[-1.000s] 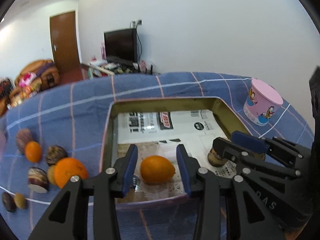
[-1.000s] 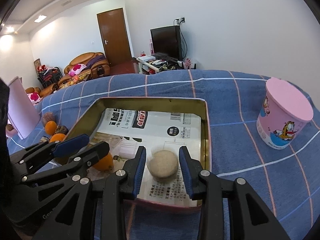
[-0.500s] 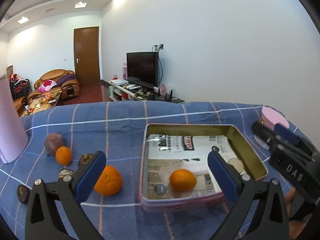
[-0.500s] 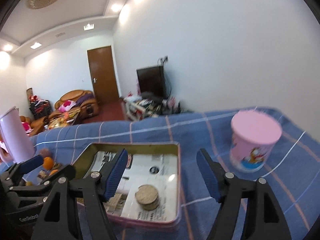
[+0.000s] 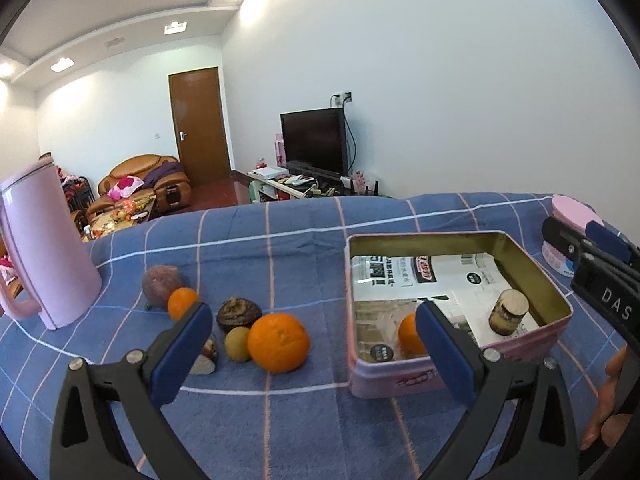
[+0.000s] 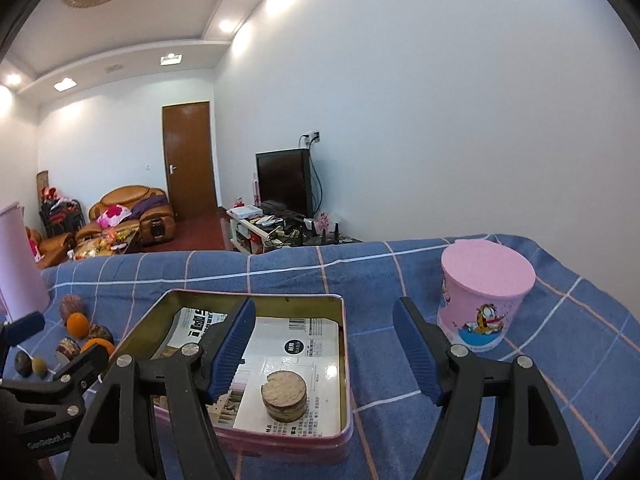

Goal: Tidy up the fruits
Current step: 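Move both open tools back from the tin toward the remaining fruits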

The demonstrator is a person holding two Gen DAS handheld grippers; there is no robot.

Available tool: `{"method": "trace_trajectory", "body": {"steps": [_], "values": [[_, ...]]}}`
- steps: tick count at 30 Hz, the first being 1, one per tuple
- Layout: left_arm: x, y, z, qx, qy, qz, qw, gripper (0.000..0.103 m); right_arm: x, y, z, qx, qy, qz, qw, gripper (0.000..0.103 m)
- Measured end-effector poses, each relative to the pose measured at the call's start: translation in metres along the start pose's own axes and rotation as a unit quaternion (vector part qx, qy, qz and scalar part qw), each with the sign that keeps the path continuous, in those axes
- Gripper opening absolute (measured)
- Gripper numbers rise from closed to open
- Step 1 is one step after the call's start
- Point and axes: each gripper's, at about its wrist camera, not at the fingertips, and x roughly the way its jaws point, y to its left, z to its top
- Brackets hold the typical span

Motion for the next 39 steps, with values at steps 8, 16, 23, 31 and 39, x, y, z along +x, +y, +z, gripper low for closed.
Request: {"method": "trace_trajectory", "body": {"steps": [8, 16, 23, 31, 39], "values": [[-0.006, 0.012, -0.008, -0.008, 0.015, -0.002, 0.9999, 0.103, -0.017, 0.02, -0.007, -0.01, -0.004, -0.003, 1.0, 0.073], [-0.01, 0.036, -0.014, -0.026, 0.031, -0.002, 0.9992, 0.103, -0.021, 0.046, -0.013, -0.002, 0.022, 0.013, 1.0, 0.073], [-0.012, 0.069, -0.02, -0.04, 0.041, 0.006, 0.9983, 0.103, -0.025, 0.075, -0.018, 0.0, 0.033, 0.034, 0.999, 0.073], [-0.009, 0.103, -0.023, -0.041, 0.049, 0.02, 0.9977, 0.103, -0.025, 0.115, -0.021, -0.006, 0.047, 0.067, 0.997, 0.073], [-0.001, 0.143, -0.025, -0.045, 0.072, 0.02, 0.9962, 0.103, -0.021, 0.154, -0.025, -0.024, 0.063, 0.096, 0.993, 0.073]]}}
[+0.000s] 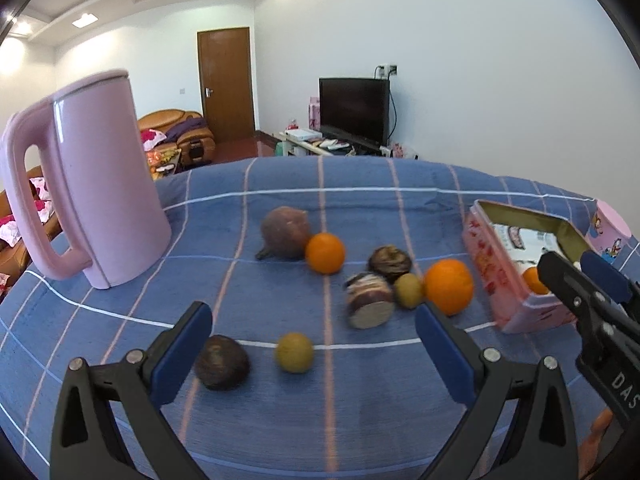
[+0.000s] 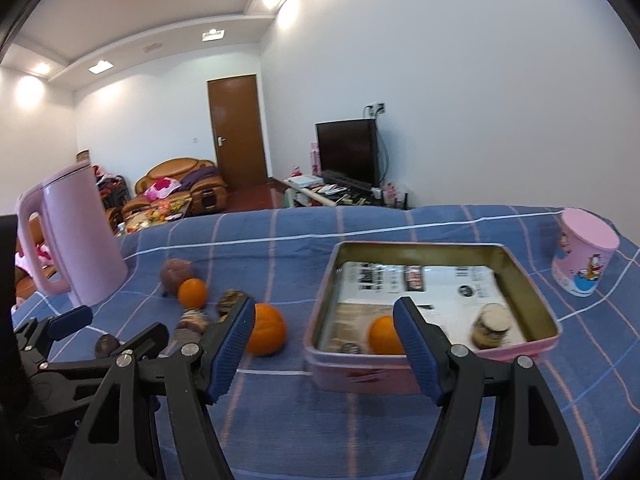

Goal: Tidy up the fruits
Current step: 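Move both open tools back from the tin toward the remaining fruits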

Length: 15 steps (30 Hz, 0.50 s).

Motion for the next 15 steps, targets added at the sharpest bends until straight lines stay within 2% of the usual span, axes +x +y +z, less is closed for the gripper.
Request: {"method": "trace_trajectory", "body": {"steps": [8, 11, 15], "values": [[0.004, 0.061, 0.007, -0.02, 0.012, -0.001, 0.9997, 0.103, 0.011, 0.032, -0.003, -0.028, 0.027, 0.021, 0.999, 0.073], [0.005, 0.084, 0.01, -0.031, 0.015, 0.005, 0.9994, 0.103, 0.017, 0.045, -0.005, -0.032, 0.047, 0.043, 0.997, 0.073], [0.004, 0.107, 0.013, -0.042, 0.01, 0.035, 0.9984, 0.103, 0.026, 0.066, -0.01, -0.037, 0.077, 0.085, 0.993, 0.073]]}}
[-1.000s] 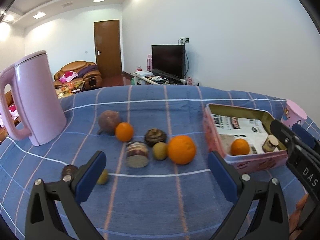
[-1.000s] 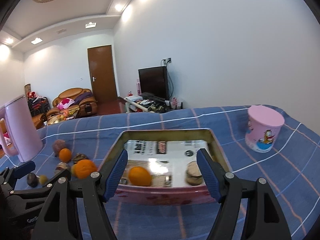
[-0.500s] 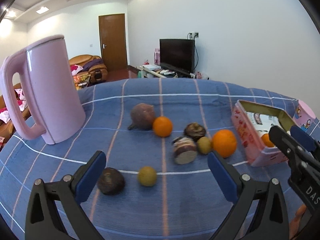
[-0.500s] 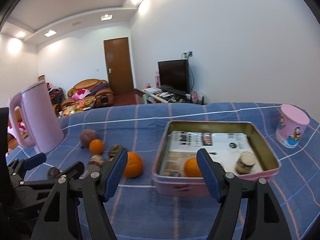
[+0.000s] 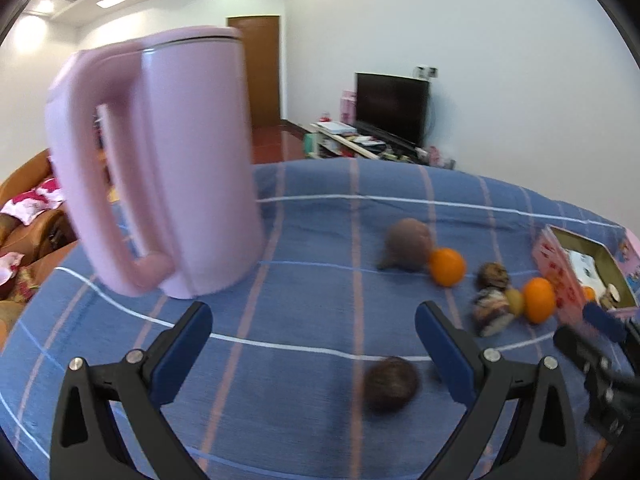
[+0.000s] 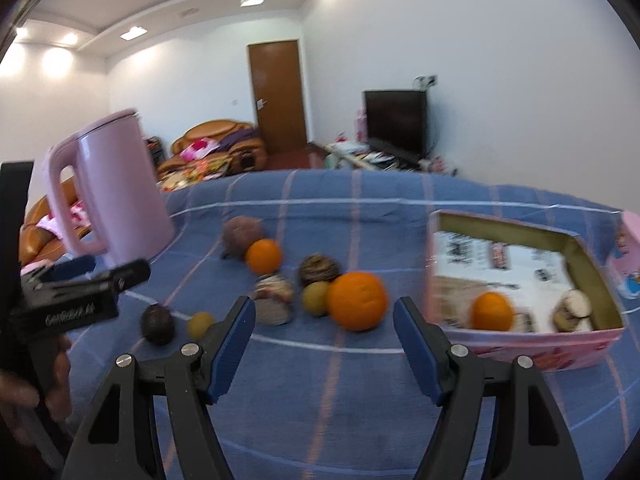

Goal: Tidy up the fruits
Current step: 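Move both open tools back from the tin toward the remaining fruits, then grasp the small yellow-green fruit with the right tool while the left tool grasps the dark brown fruit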

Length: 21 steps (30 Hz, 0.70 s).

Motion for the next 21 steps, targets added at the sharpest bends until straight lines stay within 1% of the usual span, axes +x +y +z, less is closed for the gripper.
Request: {"method": "trace_trajectory", "body": {"steps": [2, 3, 4, 8, 12, 14, 15, 19, 21], "values": [[0.002, 0.008, 0.002, -0.013, 0.003, 0.01, 0.9999, 0.103, 0.01, 0.013, 0.001, -0.009, 0.02, 0.026, 0.999, 0.068], [0.004, 0.011, 0.002, -0.019, 0.005, 0.014, 0.9997, 0.103, 0.015, 0.019, 0.002, -0.013, 0.03, 0.039, 0.999, 0.058], [0.005, 0.013, 0.002, -0.024, 0.007, 0.017, 0.9995, 0.103, 0.022, 0.026, 0.002, -0.016, 0.044, 0.051, 0.998, 0.051], [0.008, 0.016, 0.001, -0.027, 0.008, 0.026, 0.9993, 0.103, 0.039, 0.045, 0.004, -0.021, 0.076, 0.08, 0.994, 0.049], [0.007, 0.015, 0.001, -0.02, 0.004, 0.034, 0.9992, 0.103, 0.056, 0.063, 0.007, -0.038, 0.092, 0.069, 0.993, 0.048], [0.007, 0.015, 0.001, -0.017, 0.005, 0.033, 0.9993, 0.103, 0.065, 0.067, 0.007, -0.041, 0.108, 0.073, 0.991, 0.042], [0.007, 0.014, 0.001, -0.016, 0.005, 0.032, 0.9994, 0.103, 0.07, 0.069, 0.007, -0.041, 0.118, 0.071, 0.99, 0.035], [0.007, 0.013, 0.002, -0.014, 0.011, 0.028, 0.9995, 0.103, 0.081, 0.07, 0.005, -0.034, 0.145, 0.072, 0.986, 0.034], [0.007, 0.013, 0.001, -0.014, 0.014, 0.019, 0.9996, 0.103, 0.082, 0.071, 0.005, -0.033, 0.147, 0.075, 0.986, 0.029]]}}
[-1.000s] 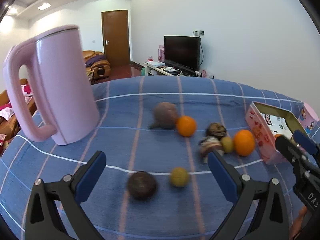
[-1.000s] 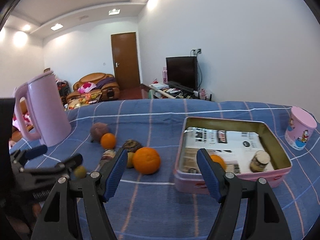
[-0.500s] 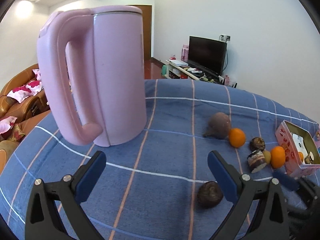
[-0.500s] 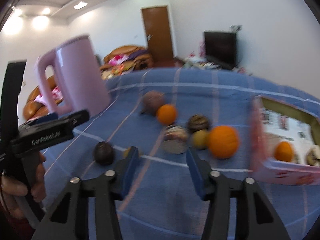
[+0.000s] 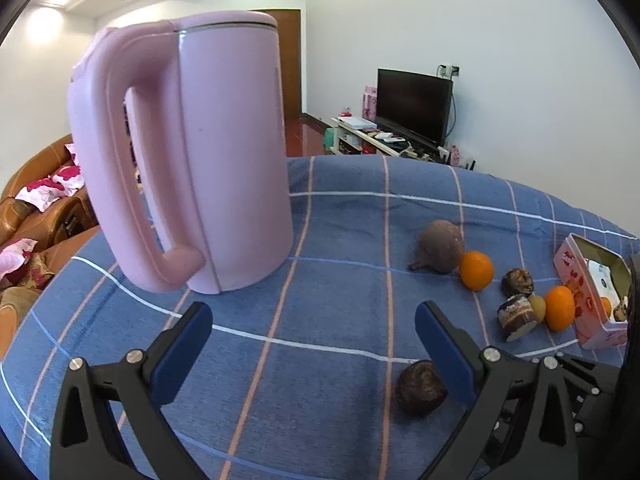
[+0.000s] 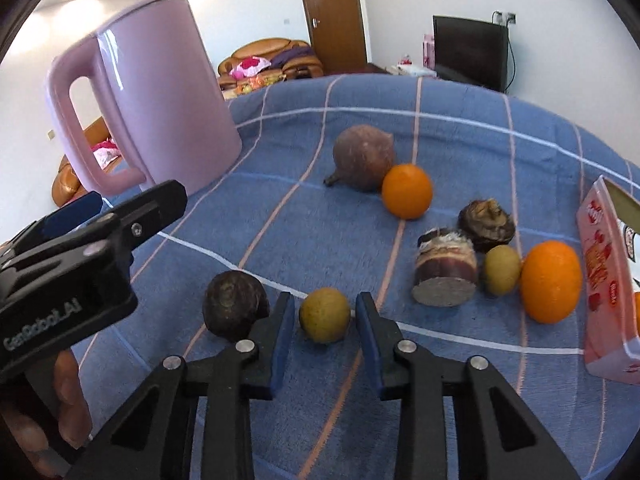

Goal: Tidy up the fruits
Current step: 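Grasp the small yellow-green fruit with the right tool while the left tool grasps the dark brown fruit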

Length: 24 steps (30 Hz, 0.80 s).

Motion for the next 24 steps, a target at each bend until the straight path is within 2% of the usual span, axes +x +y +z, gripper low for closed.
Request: {"method": "trace_trajectory", "body": {"steps": [5, 8, 14, 17, 22, 24], "values": [[0.003, -0.007, -0.002, 0.009, 0.008, -0.013, 0.9998, 0.103, -0.004, -0.005, -0.004, 0.011, -0.002, 0.012, 1.0, 0.027], [0.005, -0.013, -0.004, 0.017, 0.019, -0.026, 0.9993, 0.103, -0.017, -0.015, -0.01, 0.028, -0.019, 0.019, 0.999, 0.027], [0.0, -0.033, -0.01, 0.056, 0.021, -0.066, 0.996, 0.102, -0.06, -0.028, -0.024, 0.027, -0.094, -0.021, 0.995, 0.027], [0.0, -0.046, -0.016, 0.086, 0.033, -0.084, 0.9922, 0.095, -0.073, -0.036, -0.029, 0.031, -0.115, -0.038, 0.992, 0.027], [0.011, -0.064, -0.029, 0.14, 0.055, -0.062, 0.9867, 0.086, -0.069, -0.044, -0.026, 0.043, -0.114, -0.036, 0.992, 0.027], [0.018, -0.067, -0.033, 0.15, 0.076, -0.059, 0.984, 0.083, -0.067, -0.044, -0.025, 0.045, -0.111, -0.033, 0.992, 0.027]]}}
